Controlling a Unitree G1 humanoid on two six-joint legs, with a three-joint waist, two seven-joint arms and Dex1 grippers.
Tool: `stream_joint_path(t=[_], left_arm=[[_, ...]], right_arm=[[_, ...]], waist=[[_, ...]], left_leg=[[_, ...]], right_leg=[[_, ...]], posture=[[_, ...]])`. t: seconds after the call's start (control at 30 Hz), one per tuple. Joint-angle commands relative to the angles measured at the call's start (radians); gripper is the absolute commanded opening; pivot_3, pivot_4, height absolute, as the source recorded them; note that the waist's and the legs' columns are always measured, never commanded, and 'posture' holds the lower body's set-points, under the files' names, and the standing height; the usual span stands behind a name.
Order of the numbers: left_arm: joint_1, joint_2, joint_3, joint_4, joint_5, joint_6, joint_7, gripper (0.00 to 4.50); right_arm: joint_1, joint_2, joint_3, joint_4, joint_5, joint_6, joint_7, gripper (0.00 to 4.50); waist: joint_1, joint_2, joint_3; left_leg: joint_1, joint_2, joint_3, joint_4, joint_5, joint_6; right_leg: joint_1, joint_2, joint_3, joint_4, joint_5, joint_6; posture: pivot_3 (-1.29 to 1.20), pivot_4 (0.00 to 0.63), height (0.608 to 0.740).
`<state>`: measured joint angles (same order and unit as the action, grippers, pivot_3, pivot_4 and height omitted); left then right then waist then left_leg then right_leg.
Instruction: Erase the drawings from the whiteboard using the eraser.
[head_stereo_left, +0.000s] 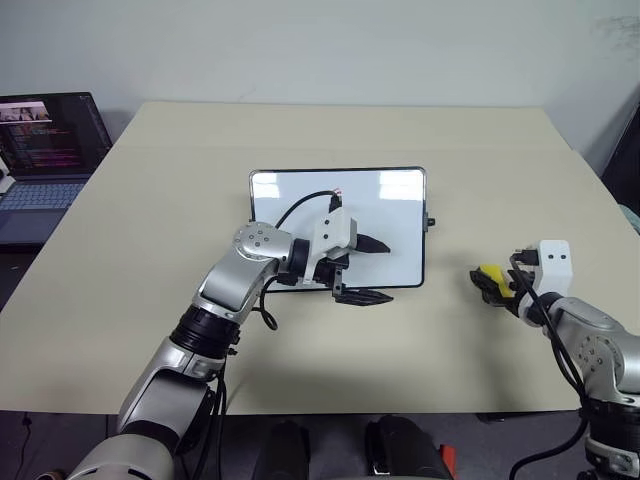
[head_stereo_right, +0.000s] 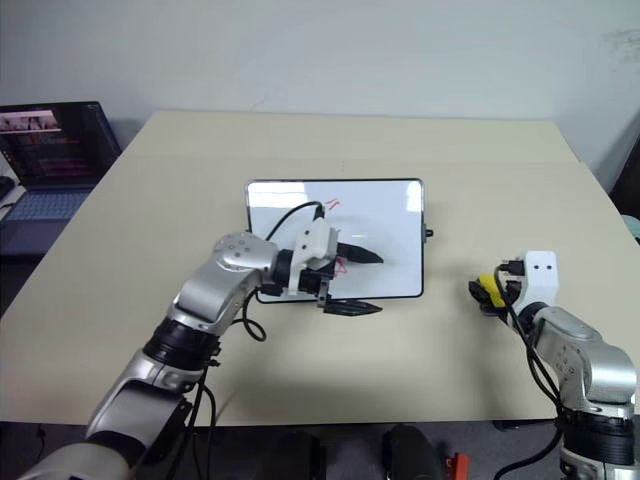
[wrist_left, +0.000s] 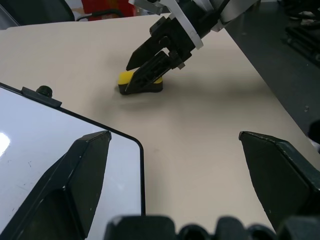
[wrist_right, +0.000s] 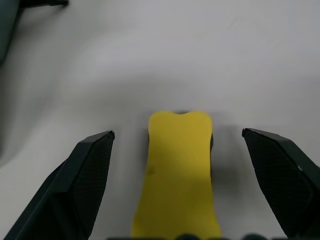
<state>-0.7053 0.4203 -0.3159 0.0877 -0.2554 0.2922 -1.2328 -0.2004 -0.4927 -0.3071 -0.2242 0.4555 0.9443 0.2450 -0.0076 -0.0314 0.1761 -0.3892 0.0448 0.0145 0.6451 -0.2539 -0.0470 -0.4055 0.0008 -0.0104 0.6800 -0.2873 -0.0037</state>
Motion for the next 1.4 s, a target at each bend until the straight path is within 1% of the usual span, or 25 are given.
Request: stream_joint_path(t=[0.03,0.1,0.3,0.33,0.37,0.5,0.57,0.63,0.77,0.87,0.93,1.1,1.23,1.33,1.4], left_arm=[[0.005,0.004,0.011,-0.037,-0.002,-0.016,0.002,4.50],[0.007,0.004,0.011,-0.039,-0.001,-0.015,0.004,4.50],[0.012,0.004,0.010,-0.041,0.001,-0.015,0.009,4.50],[0.013,0.004,0.010,-0.041,0.002,-0.016,0.009,4.50],[0.014,0.004,0.011,-0.042,0.002,-0.015,0.010,4.50],[0.034,0.012,0.026,-0.057,-0.004,0.001,0.026,4.50],[0.065,0.025,0.056,-0.082,-0.002,0.020,0.077,4.50],[0.118,0.042,0.099,-0.135,-0.005,0.072,0.153,4.50],[0.272,0.083,0.189,-0.329,-0.045,0.191,0.271,4.50],[0.336,0.093,0.275,-0.432,-0.081,0.282,0.367,4.50],[0.344,0.097,0.301,-0.461,-0.091,0.315,0.405,4.50],[0.300,0.154,0.340,-0.441,-0.093,0.361,0.431,4.50],[0.255,0.175,0.342,-0.386,-0.074,0.358,0.452,4.50],[0.212,0.172,0.338,-0.328,-0.066,0.343,0.469,4.50],[0.202,0.172,0.330,-0.307,-0.064,0.340,0.473,4.50]], right_arm=[[-0.019,-0.002,0.003,0.000,-0.010,-0.032,0.010,4.32],[-0.022,-0.001,0.007,0.010,-0.015,-0.037,0.011,3.92],[-0.027,0.001,0.026,0.021,-0.026,-0.044,0.013,1.73],[-0.027,0.003,0.028,0.020,-0.027,-0.044,0.013,1.43],[-0.028,0.004,0.029,0.019,-0.028,-0.044,0.013,1.31],[-0.026,0.012,0.033,-0.005,-0.036,-0.048,0.009,1.31],[-0.010,0.004,0.042,-0.045,-0.047,-0.061,0.015,1.31],[0.031,-0.017,0.071,-0.112,-0.066,-0.088,0.038,1.31],[0.131,-0.040,0.121,-0.274,-0.087,-0.119,0.058,1.31],[0.144,-0.018,0.153,-0.354,-0.099,-0.122,0.033,1.31],[0.135,-0.014,0.178,-0.370,-0.114,-0.129,0.027,1.31],[-0.036,-0.026,0.369,-0.361,-0.187,-0.180,0.083,1.31],[-0.147,0.002,0.444,-0.320,-0.213,-0.202,0.108,1.31],[-0.274,0.054,0.518,-0.214,-0.263,-0.263,0.118,1.31],[-0.348,0.083,0.566,-0.138,-0.313,-0.315,0.123,1.31]], waist=[[0.000,0.000,0.000],[0.000,0.000,0.000],[0.000,0.000,0.000],[0.000,0.000,0.000],[0.000,0.000,0.000],[0.000,0.000,0.000],[-0.001,0.000,0.000],[-0.002,0.000,0.000],[-0.003,0.000,0.000],[-0.001,0.000,0.000],[0.000,0.000,0.000],[-0.007,0.000,0.000],[-0.009,0.000,0.000],[-0.009,0.000,0.000],[-0.011,0.000,0.000]], left_leg=[[0.000,0.000,0.000,0.000,0.000,0.000],[0.000,0.000,0.000,0.000,0.000,0.000],[0.000,0.000,0.000,0.000,0.000,0.000],[0.000,0.000,0.000,0.000,0.000,0.000],[0.000,0.000,0.000,0.000,0.000,0.000],[0.000,0.000,0.000,0.000,0.000,0.000],[0.000,0.000,-0.001,0.000,0.000,0.000],[0.000,0.001,-0.001,0.000,0.000,0.000],[0.000,0.002,-0.004,-0.001,-0.001,0.001],[0.000,0.003,-0.005,0.000,-0.001,0.001],[0.001,0.002,-0.005,0.001,-0.001,0.001],[0.004,0.000,-0.003,0.001,0.000,0.001],[0.004,0.001,-0.004,0.001,0.000,0.001],[0.003,0.001,-0.004,0.001,0.000,0.001],[0.001,0.001,-0.003,0.001,0.000,0.001]], right_leg=[[0.000,0.000,0.000,0.000,0.000,0.000],[0.000,0.000,0.000,0.000,0.000,0.000],[0.000,0.000,0.000,0.000,0.000,0.000],[0.000,0.000,0.000,0.000,0.000,0.000],[0.000,0.000,0.000,0.000,0.000,0.000],[0.000,0.000,0.000,0.000,0.000,0.000],[0.000,0.000,0.000,0.000,0.001,-0.001],[0.000,0.000,0.000,0.000,0.001,-0.001],[-0.001,0.000,0.000,0.001,0.001,-0.001],[-0.001,-0.001,-0.001,0.001,0.000,0.000],[0.000,-0.002,-0.001,0.002,0.001,0.001],[0.001,-0.001,0.001,0.001,0.003,0.004],[0.001,0.000,0.000,0.001,0.003,0.004],[0.001,0.000,0.001,0.001,0.004,0.003],[-0.001,0.000,0.001,0.001,0.006,-0.001]], posture=[[0.00,0.150,0.740],[0.00,0.150,0.740],[0.00,0.150,0.740],[0.00,0.150,0.740],[0.00,0.150,0.740],[0.00,0.150,0.740],[0.00,0.150,0.740],[0.00,0.150,0.740],[0.00,0.150,0.740],[0.00,0.150,0.740],[0.00,0.150,0.740],[0.00,0.150,0.740],[0.00,0.150,0.740],[0.00,0.150,0.740],[0.00,0.150,0.740]])
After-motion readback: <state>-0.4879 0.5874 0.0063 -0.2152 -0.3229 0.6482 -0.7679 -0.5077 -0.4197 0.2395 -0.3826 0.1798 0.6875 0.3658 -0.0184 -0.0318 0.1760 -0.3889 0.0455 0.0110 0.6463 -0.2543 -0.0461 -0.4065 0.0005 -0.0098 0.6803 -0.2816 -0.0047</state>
